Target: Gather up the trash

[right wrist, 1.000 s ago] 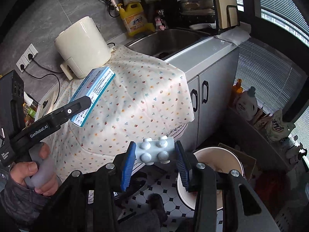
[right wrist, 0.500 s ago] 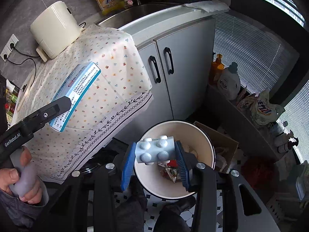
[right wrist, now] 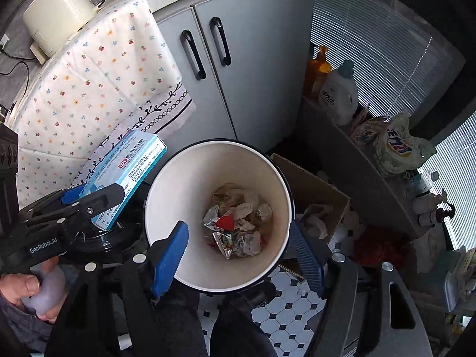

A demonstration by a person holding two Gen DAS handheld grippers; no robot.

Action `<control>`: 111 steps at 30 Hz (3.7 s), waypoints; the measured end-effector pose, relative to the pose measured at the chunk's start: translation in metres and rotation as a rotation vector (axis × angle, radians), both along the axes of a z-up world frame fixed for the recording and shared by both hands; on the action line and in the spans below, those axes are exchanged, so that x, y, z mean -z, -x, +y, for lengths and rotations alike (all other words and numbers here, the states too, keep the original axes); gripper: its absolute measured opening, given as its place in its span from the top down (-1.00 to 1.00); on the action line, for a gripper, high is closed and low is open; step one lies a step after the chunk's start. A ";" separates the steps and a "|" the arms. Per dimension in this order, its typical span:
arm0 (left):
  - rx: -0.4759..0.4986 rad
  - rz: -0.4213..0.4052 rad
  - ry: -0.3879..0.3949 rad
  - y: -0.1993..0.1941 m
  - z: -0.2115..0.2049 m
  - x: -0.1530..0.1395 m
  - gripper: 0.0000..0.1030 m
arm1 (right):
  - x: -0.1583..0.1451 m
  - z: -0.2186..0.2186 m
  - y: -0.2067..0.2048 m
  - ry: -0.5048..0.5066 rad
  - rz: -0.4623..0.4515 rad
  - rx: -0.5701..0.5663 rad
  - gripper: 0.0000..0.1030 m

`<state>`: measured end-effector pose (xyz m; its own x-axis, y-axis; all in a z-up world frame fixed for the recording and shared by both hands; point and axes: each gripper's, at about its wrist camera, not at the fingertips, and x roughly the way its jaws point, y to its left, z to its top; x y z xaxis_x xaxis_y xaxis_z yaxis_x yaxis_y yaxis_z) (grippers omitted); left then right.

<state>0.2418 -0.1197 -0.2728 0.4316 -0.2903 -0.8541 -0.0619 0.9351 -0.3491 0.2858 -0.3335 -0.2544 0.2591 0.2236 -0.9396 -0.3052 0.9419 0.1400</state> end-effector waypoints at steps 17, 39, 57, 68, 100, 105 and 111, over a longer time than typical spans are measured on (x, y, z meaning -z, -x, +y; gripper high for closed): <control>0.120 0.057 -0.023 -0.031 -0.029 0.002 -0.77 | -0.026 -0.052 0.021 -0.015 0.000 0.190 -0.58; 0.177 -0.120 -0.063 -0.007 0.066 -0.173 -0.88 | -0.159 0.004 0.033 -0.115 -0.113 0.253 -0.84; -0.080 -0.384 -0.172 0.125 0.078 -0.307 -0.88 | -0.302 0.003 0.113 -0.224 -0.386 0.082 -0.85; -0.228 -0.479 -0.227 0.211 0.073 -0.351 -0.88 | -0.334 0.014 0.161 -0.294 -0.468 -0.056 -0.85; -0.441 -0.587 -0.360 0.303 0.095 -0.393 -0.88 | -0.361 0.071 0.210 -0.424 -0.546 -0.224 -0.85; -0.446 -0.593 -0.360 0.305 0.094 -0.396 -0.88 | -0.363 0.075 0.213 -0.428 -0.554 -0.237 -0.85; -0.457 -0.597 -0.358 0.308 0.096 -0.397 -0.88 | -0.364 0.080 0.218 -0.424 -0.569 -0.241 -0.85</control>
